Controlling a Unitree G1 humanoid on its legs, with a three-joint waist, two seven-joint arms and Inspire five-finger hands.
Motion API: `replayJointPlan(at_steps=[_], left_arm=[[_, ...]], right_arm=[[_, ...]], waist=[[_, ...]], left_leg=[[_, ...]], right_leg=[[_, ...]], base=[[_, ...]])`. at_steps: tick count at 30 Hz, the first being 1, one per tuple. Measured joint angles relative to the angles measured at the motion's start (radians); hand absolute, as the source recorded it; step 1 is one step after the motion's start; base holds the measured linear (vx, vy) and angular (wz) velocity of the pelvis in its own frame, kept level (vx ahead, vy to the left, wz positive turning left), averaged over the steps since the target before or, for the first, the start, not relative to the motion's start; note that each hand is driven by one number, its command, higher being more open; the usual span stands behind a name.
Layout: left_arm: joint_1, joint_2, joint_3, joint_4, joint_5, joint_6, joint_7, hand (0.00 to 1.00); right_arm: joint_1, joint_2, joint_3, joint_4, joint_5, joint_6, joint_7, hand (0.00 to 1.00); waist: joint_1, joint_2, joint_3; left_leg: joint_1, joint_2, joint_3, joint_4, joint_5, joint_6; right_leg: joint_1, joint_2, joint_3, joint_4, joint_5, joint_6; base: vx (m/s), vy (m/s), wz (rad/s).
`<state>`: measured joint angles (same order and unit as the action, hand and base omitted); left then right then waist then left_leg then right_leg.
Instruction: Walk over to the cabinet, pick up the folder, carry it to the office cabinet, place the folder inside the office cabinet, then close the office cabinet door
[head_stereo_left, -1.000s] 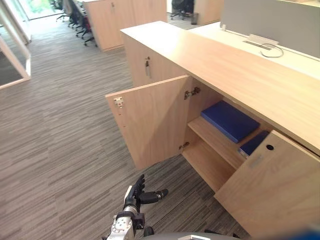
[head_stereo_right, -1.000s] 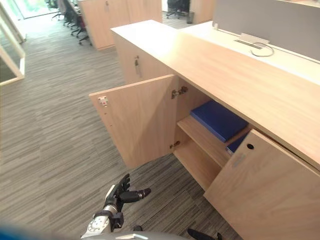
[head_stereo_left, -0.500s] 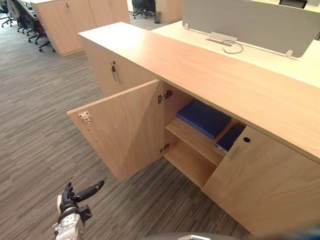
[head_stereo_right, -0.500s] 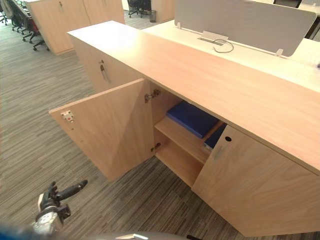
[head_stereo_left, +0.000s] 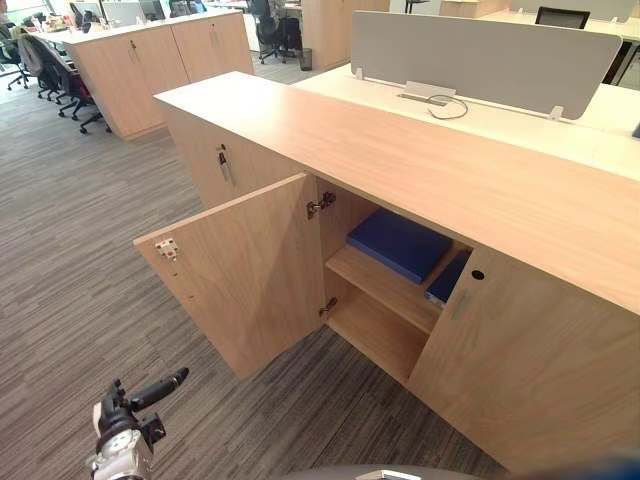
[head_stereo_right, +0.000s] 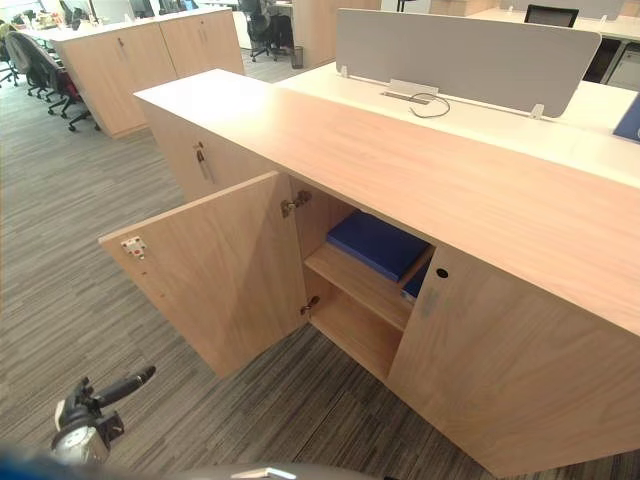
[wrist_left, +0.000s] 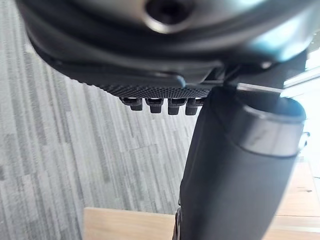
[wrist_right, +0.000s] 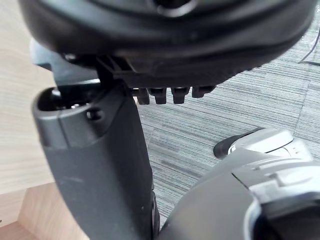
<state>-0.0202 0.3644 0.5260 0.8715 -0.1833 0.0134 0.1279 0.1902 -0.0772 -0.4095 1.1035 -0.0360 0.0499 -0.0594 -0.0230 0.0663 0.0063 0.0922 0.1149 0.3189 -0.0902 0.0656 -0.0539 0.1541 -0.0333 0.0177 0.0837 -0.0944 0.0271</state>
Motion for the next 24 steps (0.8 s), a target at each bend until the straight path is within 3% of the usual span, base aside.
replayJointPlan(at_steps=[2,5,6,11,14,17,19,21,22,23,24], left_arm=[[-0.028,0.037,0.000,0.001,0.019,0.000,0.002,1.00],[-0.100,0.107,-0.001,0.033,0.075,0.001,0.005,1.00],[-0.131,0.119,-0.001,0.053,0.077,0.001,0.009,1.00],[-0.205,0.167,-0.003,0.076,0.077,0.002,0.011,1.00],[-0.268,0.232,-0.006,0.105,0.077,0.002,0.013,1.00],[-0.313,0.262,-0.038,0.116,0.079,0.002,0.020,1.00],[-0.317,0.261,-0.081,0.117,0.086,0.003,0.018,1.00],[-0.323,0.241,-0.086,0.100,0.100,0.006,0.019,1.00],[-0.323,0.203,-0.074,0.055,0.106,0.012,0.020,1.00],[-0.323,0.165,-0.069,0.015,0.106,0.015,0.019,1.00],[-0.323,0.153,-0.069,0.003,0.106,0.017,0.019,1.00]], right_arm=[[0.005,-0.004,0.002,0.000,0.002,-0.003,0.004,1.00],[0.018,0.004,0.011,-0.012,0.021,-0.020,0.006,1.00],[0.023,0.002,0.007,-0.014,0.039,-0.021,0.007,1.00],[0.040,0.003,0.006,-0.027,0.040,-0.030,0.009,1.00],[0.047,0.029,-0.013,-0.028,0.042,-0.030,0.013,1.00],[0.048,0.049,-0.042,-0.022,0.041,-0.028,0.017,1.00],[0.048,0.051,-0.049,-0.016,0.041,-0.027,0.019,1.00],[0.043,0.055,-0.050,-0.022,0.041,-0.028,0.024,1.00],[0.040,0.045,-0.049,-0.037,0.041,-0.027,0.026,1.00],[0.035,0.029,-0.037,-0.052,0.041,-0.023,0.026,1.00],[0.032,0.022,-0.026,-0.057,0.041,-0.020,0.026,1.00]], waist=[[0.000,0.005,0.003],[0.001,-0.014,0.008],[-0.002,-0.007,0.013],[-0.004,-0.003,0.011],[-0.003,-0.026,0.011],[0.001,-0.065,0.014],[-0.001,-0.071,0.016],[-0.009,-0.073,0.028],[-0.005,-0.055,0.044],[-0.001,-0.031,0.070],[0.000,-0.028,0.078]], left_leg=[[-0.006,-0.004,0.000,-0.005,0.005,-0.006],[-0.012,-0.032,0.002,-0.006,0.013,-0.013],[-0.010,-0.038,-0.001,-0.006,0.019,-0.012],[-0.013,-0.032,-0.010,-0.006,0.026,-0.014],[-0.026,-0.037,-0.019,-0.006,0.026,-0.013],[-0.033,-0.048,-0.035,-0.001,0.026,-0.006],[-0.044,-0.052,-0.045,0.016,0.010,0.000],[-0.137,-0.031,-0.074,0.202,-0.085,0.007],[-0.223,0.007,-0.100,0.388,-0.162,0.012],[-0.293,0.038,-0.144,0.551,-0.202,0.024],[-0.318,0.041,-0.172,0.612,-0.203,0.024]], right_leg=[[-0.007,-0.003,0.008,0.000,-0.006,-0.004],[-0.012,-0.033,0.015,-0.002,-0.068,0.004],[-0.013,-0.039,0.015,0.005,-0.077,0.007],[-0.016,-0.030,0.019,0.004,-0.083,0.007],[-0.019,-0.033,0.013,-0.004,-0.079,0.014],[-0.012,-0.037,-0.005,-0.010,-0.077,0.013],[-0.011,-0.042,-0.016,-0.009,-0.077,0.013],[-0.011,-0.043,-0.028,0.003,-0.077,0.013],[-0.009,-0.028,-0.038,0.015,-0.077,0.014],[0.004,-0.007,-0.047,0.027,-0.078,0.014],[0.009,-0.005,-0.048,0.036,-0.082,0.018]], base=[[-0.19,-0.010,-0.11],[-0.18,-0.027,-0.08],[-0.16,-0.017,-0.04],[-0.09,-0.011,-0.01],[0.03,0.001,0.09],[0.08,-0.004,0.17],[0.11,0.016,0.24],[0.08,0.016,0.32],[0.05,0.032,0.29],[0.05,0.032,0.26],[0.05,0.044,0.11]])
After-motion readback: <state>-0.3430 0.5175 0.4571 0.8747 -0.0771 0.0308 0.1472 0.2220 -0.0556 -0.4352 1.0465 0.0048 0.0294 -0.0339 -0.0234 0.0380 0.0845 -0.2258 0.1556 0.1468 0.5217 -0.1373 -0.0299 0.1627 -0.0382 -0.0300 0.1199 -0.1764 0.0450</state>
